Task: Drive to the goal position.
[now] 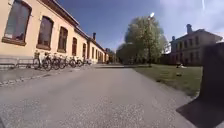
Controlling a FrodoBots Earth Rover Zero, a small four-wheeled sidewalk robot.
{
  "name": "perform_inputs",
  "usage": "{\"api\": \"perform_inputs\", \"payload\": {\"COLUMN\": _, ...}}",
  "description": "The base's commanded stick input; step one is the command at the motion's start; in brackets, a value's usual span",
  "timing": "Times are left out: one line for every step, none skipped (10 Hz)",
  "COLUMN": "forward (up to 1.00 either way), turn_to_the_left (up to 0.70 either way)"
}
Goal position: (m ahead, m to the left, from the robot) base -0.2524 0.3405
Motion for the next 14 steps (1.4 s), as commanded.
{"api": "perform_inputs", "payload": {"forward": 0.0, "turn_to_the_left": 0.0}}
{"api": "perform_inputs", "payload": {"forward": 0.0, "turn_to_the_left": 0.0}}
{"api": "perform_inputs", "payload": {"forward": 0.0, "turn_to_the_left": 0.0}}
{"api": "perform_inputs", "payload": {"forward": 0.0, "turn_to_the_left": 0.0}}
{"api": "perform_inputs", "payload": {"forward": 0.0, "turn_to_the_left": 0.0}}
{"api": "perform_inputs", "payload": {"forward": 0.0, "turn_to_the_left": 0.0}}
{"api": "perform_inputs", "payload": {"forward": 0.0, "turn_to_the_left": 0.0}}
{"api": "perform_inputs", "payload": {"forward": 0.0, "turn_to_the_left": 0.0}}
{"api": "perform_inputs", "payload": {"forward": 0.0, "turn_to_the_left": 0.0}}
{"api": "perform_inputs", "payload": {"forward": 0.0, "turn_to_the_left": 0.11}}
{"api": "perform_inputs", "payload": {"forward": 0.0, "turn_to_the_left": 0.37}}
{"api": "perform_inputs", "payload": {"forward": 0.0, "turn_to_the_left": 0.45}}
{"api": "perform_inputs", "payload": {"forward": 0.0, "turn_to_the_left": 0.45}}
{"api": "perform_inputs", "payload": {"forward": 0.0, "turn_to_the_left": 0.45}}
